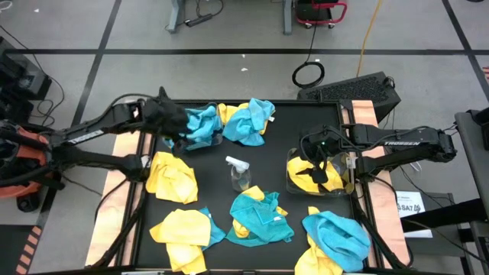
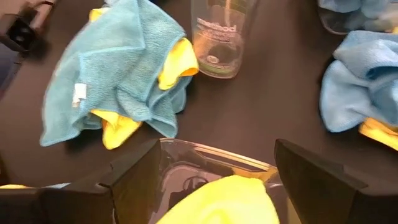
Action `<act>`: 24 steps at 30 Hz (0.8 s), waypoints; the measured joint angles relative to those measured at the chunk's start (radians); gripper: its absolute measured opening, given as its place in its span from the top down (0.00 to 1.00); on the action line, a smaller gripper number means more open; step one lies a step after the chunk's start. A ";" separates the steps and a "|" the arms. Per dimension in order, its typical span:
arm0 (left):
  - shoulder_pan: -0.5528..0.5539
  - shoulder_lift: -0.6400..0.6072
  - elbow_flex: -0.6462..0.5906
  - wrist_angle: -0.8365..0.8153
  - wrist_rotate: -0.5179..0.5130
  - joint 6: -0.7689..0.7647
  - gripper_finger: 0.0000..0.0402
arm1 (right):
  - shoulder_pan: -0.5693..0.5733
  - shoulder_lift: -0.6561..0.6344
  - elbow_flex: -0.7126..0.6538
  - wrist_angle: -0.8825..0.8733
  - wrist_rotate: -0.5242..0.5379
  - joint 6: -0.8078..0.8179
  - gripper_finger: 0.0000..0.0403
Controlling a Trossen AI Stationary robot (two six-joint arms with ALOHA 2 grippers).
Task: Sort microfiber towel by color & place in baskets
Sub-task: Put the yellow microfiber towel into the bottom transparent bin
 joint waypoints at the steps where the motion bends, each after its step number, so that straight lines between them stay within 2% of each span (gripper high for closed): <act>1: -0.030 -0.002 0.000 0.000 0.009 -0.017 0.45 | 0.000 0.000 0.000 0.003 -0.004 0.000 0.24; 13: -0.405 0.031 0.000 0.007 0.015 -0.226 0.45 | 0.001 0.000 0.000 0.023 -0.006 0.016 0.24; 24: -0.708 0.220 0.000 0.010 -0.025 -0.344 0.45 | 0.001 0.000 0.000 0.045 -0.006 0.016 0.24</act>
